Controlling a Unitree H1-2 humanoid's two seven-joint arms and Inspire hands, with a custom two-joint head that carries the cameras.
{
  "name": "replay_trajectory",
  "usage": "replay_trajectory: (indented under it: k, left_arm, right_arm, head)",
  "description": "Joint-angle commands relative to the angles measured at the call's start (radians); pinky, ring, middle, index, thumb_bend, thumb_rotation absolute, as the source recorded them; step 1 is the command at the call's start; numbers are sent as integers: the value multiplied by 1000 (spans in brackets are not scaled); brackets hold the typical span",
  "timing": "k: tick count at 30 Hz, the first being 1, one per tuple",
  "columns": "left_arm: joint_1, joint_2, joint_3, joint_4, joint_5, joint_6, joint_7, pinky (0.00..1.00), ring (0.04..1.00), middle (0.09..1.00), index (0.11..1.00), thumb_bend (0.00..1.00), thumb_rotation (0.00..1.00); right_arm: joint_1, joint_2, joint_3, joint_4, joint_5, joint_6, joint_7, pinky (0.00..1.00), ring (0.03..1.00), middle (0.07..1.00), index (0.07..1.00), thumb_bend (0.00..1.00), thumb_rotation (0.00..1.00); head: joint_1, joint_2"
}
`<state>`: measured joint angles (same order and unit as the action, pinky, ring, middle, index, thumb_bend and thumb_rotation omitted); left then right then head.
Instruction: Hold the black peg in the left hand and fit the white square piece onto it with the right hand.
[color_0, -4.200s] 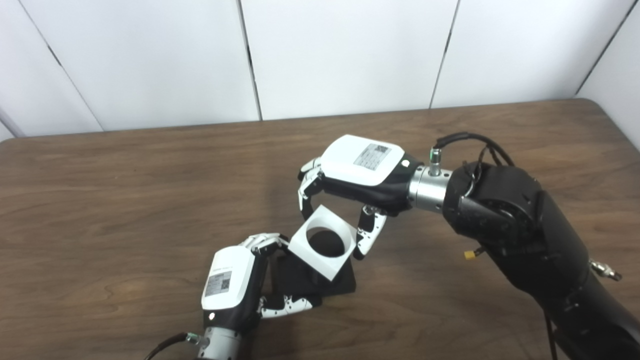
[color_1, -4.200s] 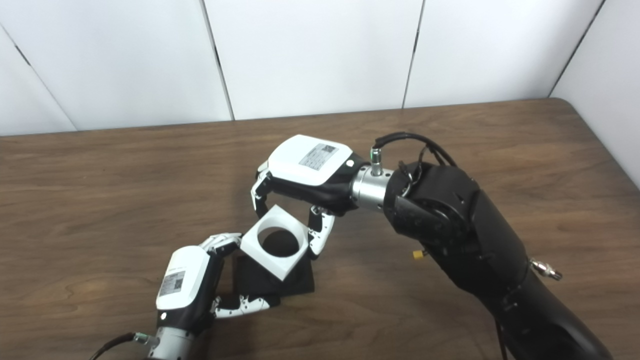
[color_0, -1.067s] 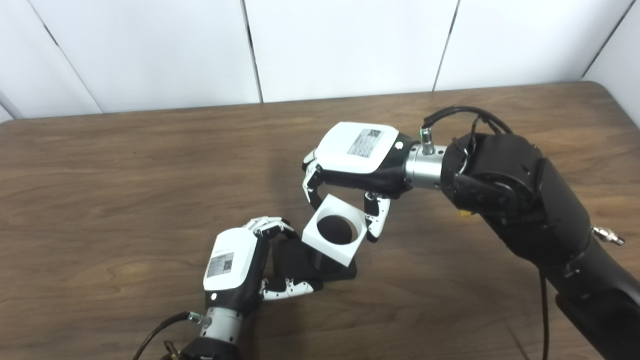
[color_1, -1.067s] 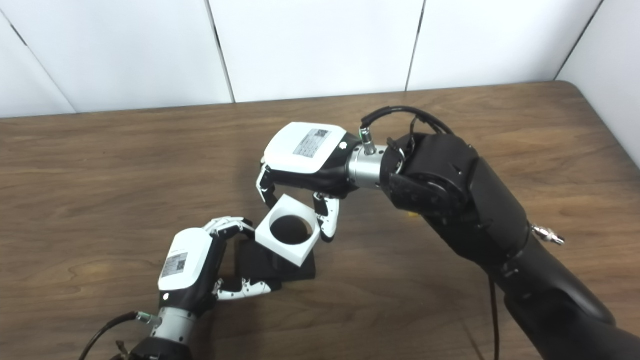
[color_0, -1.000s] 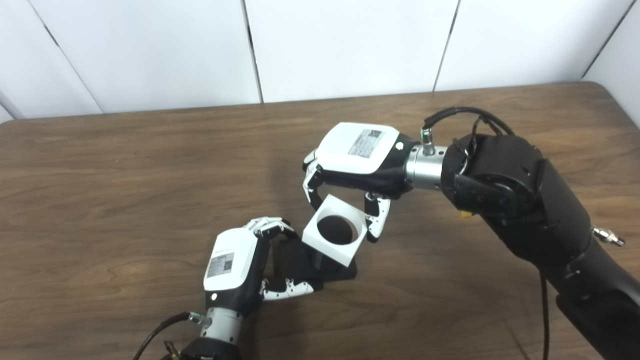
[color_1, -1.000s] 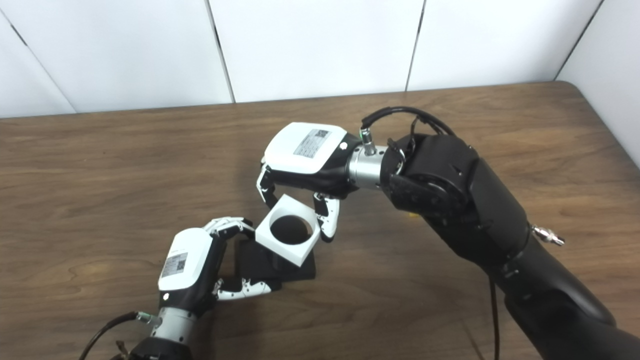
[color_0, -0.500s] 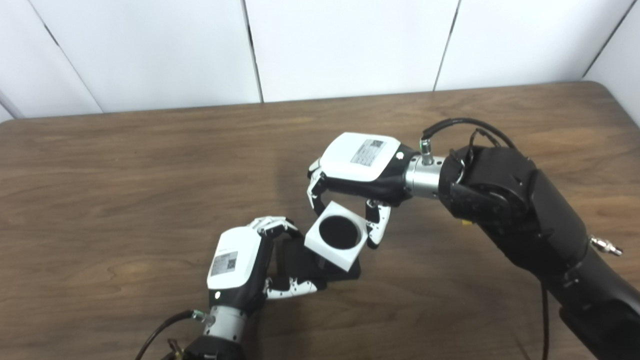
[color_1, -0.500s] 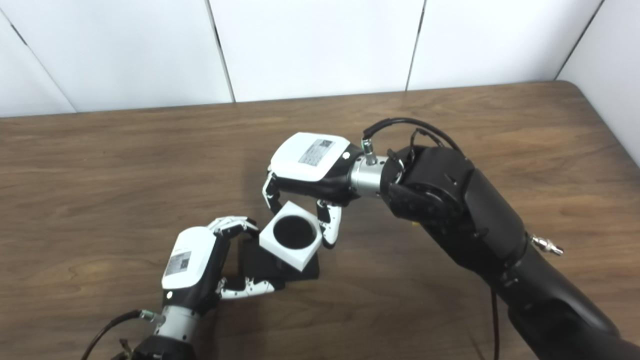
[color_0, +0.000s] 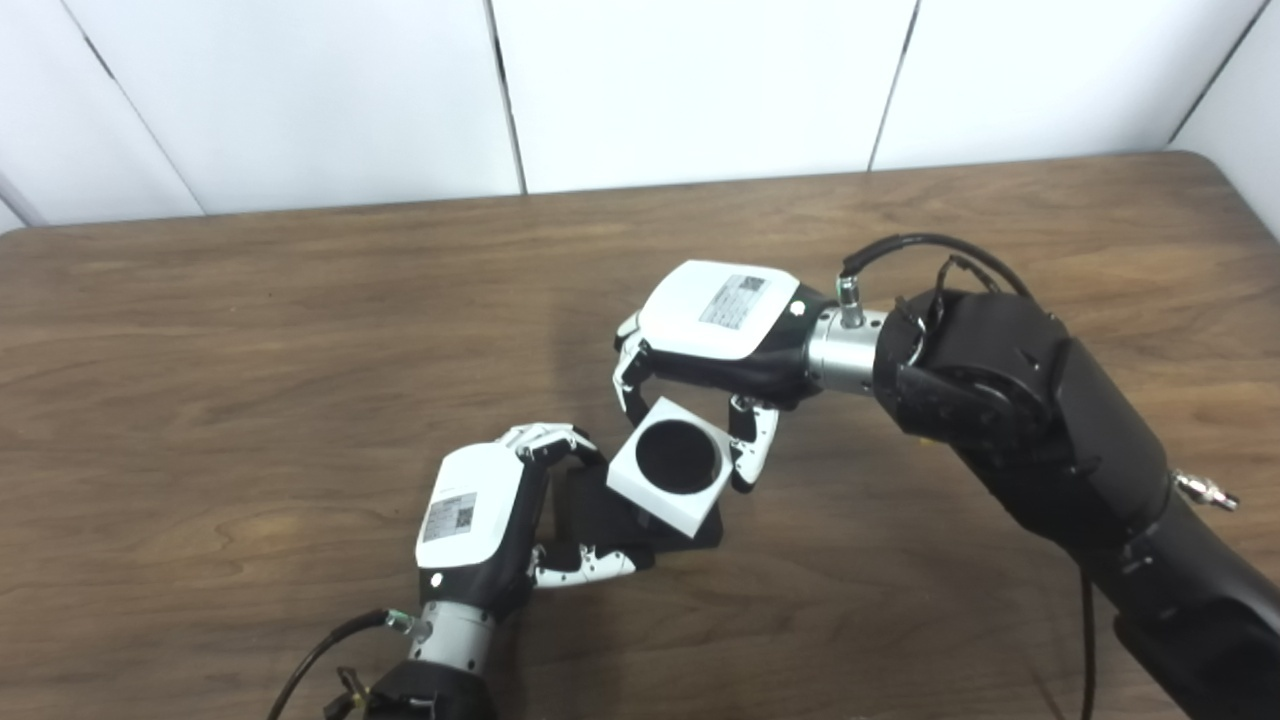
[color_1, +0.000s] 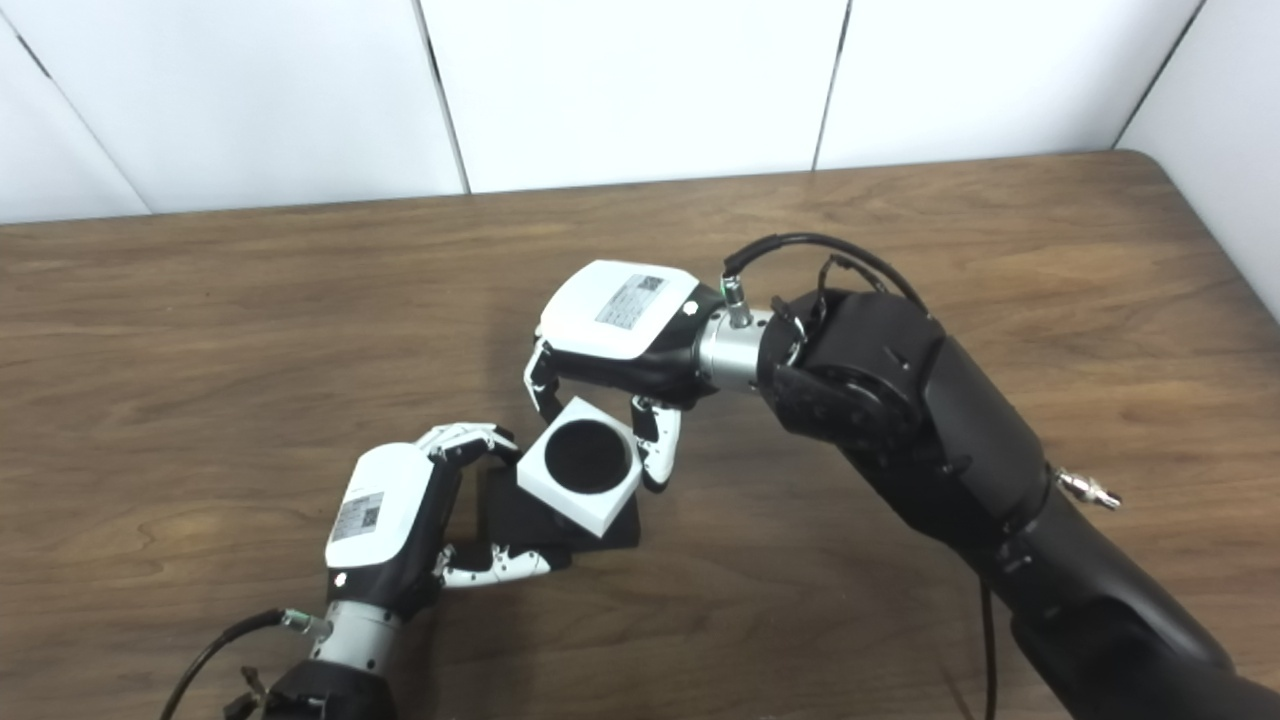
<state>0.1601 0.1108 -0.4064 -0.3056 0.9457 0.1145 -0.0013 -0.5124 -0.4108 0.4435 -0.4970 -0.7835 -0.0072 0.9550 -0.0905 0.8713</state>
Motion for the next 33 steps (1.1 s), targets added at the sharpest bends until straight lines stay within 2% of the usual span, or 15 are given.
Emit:
replay_trajectory:
  k: [1, 2, 3, 4, 7, 10, 16, 20, 21, 23, 25, 29, 31, 33]
  left_arm:
    - [4, -11, -16, -3, 1, 5, -33, 688, 784, 739, 487, 511, 48]
    - [4, -11, -16, -3, 1, 5, -33, 687, 784, 739, 487, 512, 48]
    - [3, -10, -16, -2, 2, 6, -34, 687, 785, 739, 487, 512, 49]
    - [3, -10, -17, -2, 3, 6, -35, 688, 786, 740, 487, 511, 49]
    - [3, -9, -16, -3, 3, 6, -35, 690, 787, 741, 487, 512, 49]
    - [4, -7, -14, -5, 2, 6, -36, 690, 787, 740, 487, 512, 48]
    - [5, -4, -13, -11, 12, 14, -51, 693, 786, 738, 488, 511, 50]
    - [-1, 3, -25, -25, 103, 67, -118, 742, 796, 747, 493, 511, 70]
    - [-3, 6, -29, -29, 130, 78, -136, 773, 800, 755, 572, 624, 197]
    - [-7, 8, -35, -35, 191, 100, -176, 814, 811, 779, 691, 767, 389]
    - [-8, 8, -37, -38, 231, 113, -208, 837, 827, 812, 778, 867, 522]
    - [-11, 3, -27, -56, 282, 135, -298, 913, 885, 884, 903, 985, 679]
    - [-17, 8, -24, -66, 299, 139, -368, 966, 928, 933, 967, 997, 699]
    - [-23, 15, -19, -76, 304, 143, -439, 993, 976, 982, 994, 1000, 672]
  right_arm:
    - [-39, 1, -2, -27, -25, 5, 10, 836, 867, 738, 487, 525, 141]
    - [-48, -2, 7, -35, -44, 23, 53, 840, 871, 743, 488, 525, 144]
    - [-56, -5, 15, -41, -61, 36, 89, 876, 902, 787, 608, 758, 272]
    - [-60, -7, 20, -46, -73, 44, 114, 899, 924, 827, 705, 902, 378]
    - [-59, -4, 21, -59, -103, 62, 157, 923, 946, 880, 801, 991, 482]
    - [-52, 1, 11, -67, -117, 69, 181, 946, 965, 912, 835, 1000, 517]
    - [-52, 5, -13, -81, -126, 75, 191, 977, 986, 925, 852, 1000, 527]
    - [-50, 9, -42, -90, -111, 91, 190, 979, 988, 920, 835, 1000, 513]
    - [-49, 7, -48, -91, -107, 93, 188, 978, 989, 919, 829, 1000, 512]
    - [-46, 4, -61, -94, -102, 99, 189, 981, 991, 919, 821, 1000, 511]
    - [-43, 2, -74, -99, -98, 109, 192, 988, 993, 919, 820, 1000, 509]
    - [-30, -11, -104, -114, -83, 123, 196, 983, 990, 918, 820, 1000, 504]
    - [-18, -23, -121, -119, -75, 120, 183, 975, 985, 913, 819, 1000, 506]
    - [-6, -32, -137, -122, -67, 121, 172, 968, 981, 911, 818, 1000, 507]
  head:
    - [-1, 1]
    - [-1, 1]
    - [1, 0]
    - [1, 0]
    - [0, 1]
    - [0, 1]
    - [0, 2]
    - [-1, 1]
    - [4, 1]
    - [7, 0]
    - [10, 0]
    - [31, -3]
    - [41, -4]
    - [51, -8]
